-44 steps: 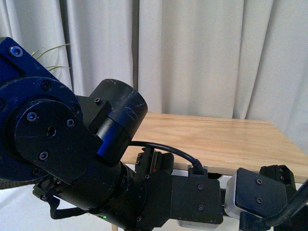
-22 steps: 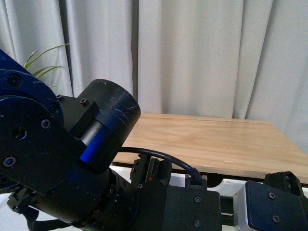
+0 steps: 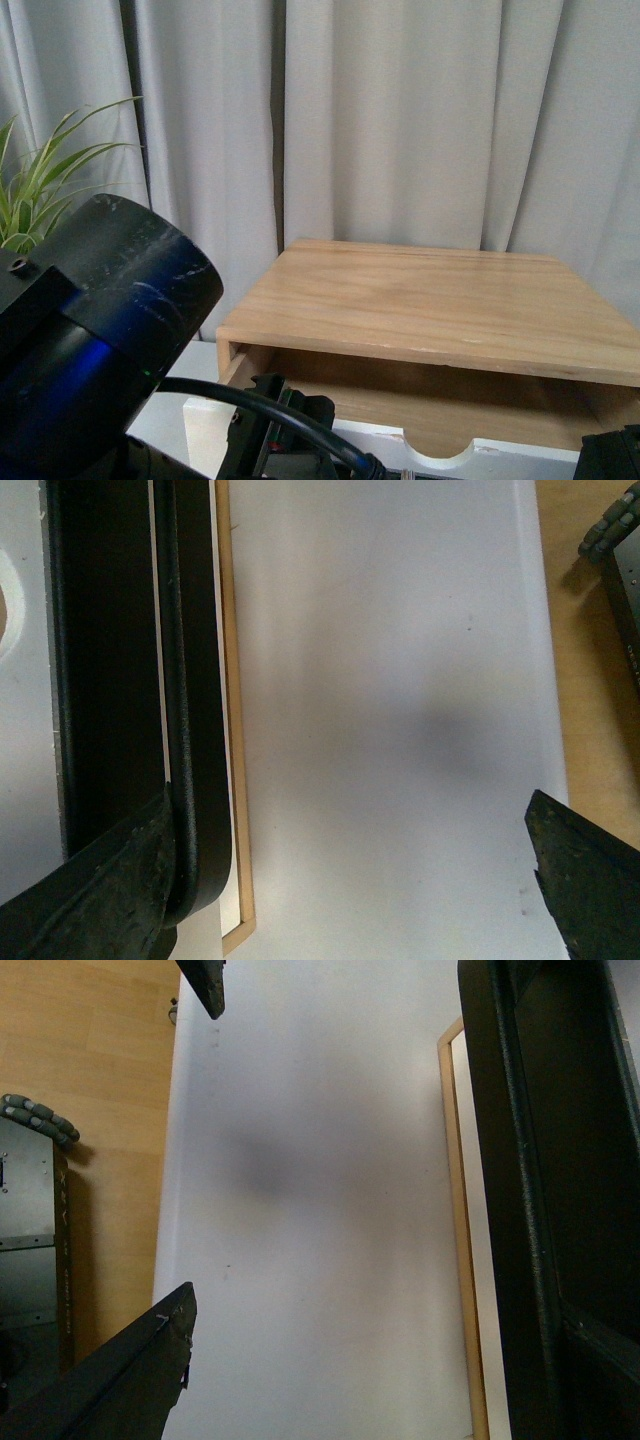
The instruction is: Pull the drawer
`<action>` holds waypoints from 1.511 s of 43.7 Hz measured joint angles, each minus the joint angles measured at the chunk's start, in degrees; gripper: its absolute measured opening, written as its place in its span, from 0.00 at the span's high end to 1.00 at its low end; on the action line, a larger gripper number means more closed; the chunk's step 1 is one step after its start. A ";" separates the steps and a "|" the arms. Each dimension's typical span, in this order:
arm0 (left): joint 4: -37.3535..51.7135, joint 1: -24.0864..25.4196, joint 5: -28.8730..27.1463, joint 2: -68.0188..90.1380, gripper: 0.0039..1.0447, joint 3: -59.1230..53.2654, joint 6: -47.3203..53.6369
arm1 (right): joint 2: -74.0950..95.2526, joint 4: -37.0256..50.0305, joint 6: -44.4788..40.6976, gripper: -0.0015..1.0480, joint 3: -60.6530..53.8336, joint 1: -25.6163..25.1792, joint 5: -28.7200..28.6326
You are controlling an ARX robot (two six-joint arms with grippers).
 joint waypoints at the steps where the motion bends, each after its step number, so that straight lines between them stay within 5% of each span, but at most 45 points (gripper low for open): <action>1: 0.42 0.00 0.15 -0.28 0.05 -0.44 0.00 | -0.26 0.11 0.00 0.09 -0.31 0.07 0.00; 25: 26.23 0.28 2.19 -15.82 0.05 -13.51 -13.09 | -16.44 9.92 8.09 0.09 -6.27 -6.36 -1.57; 40: 47.34 8.92 -10.69 -32.41 0.05 -23.69 -31.74 | -27.41 23.50 22.56 0.09 -12.02 -12.31 6.40; 46: 42.40 14.25 -17.99 -42.56 0.05 -28.41 -44.11 | -34.51 23.63 28.63 0.09 -16.15 -16.00 8.07; 58: 24.57 15.76 -25.79 -62.69 0.05 -36.46 -62.90 | -47.67 20.09 38.34 0.09 -23.34 -17.79 13.84; 66: 29.16 15.87 -29.51 -59.34 0.05 -38.82 -69.24 | -49.40 20.76 44.33 0.09 -24.48 -18.60 16.50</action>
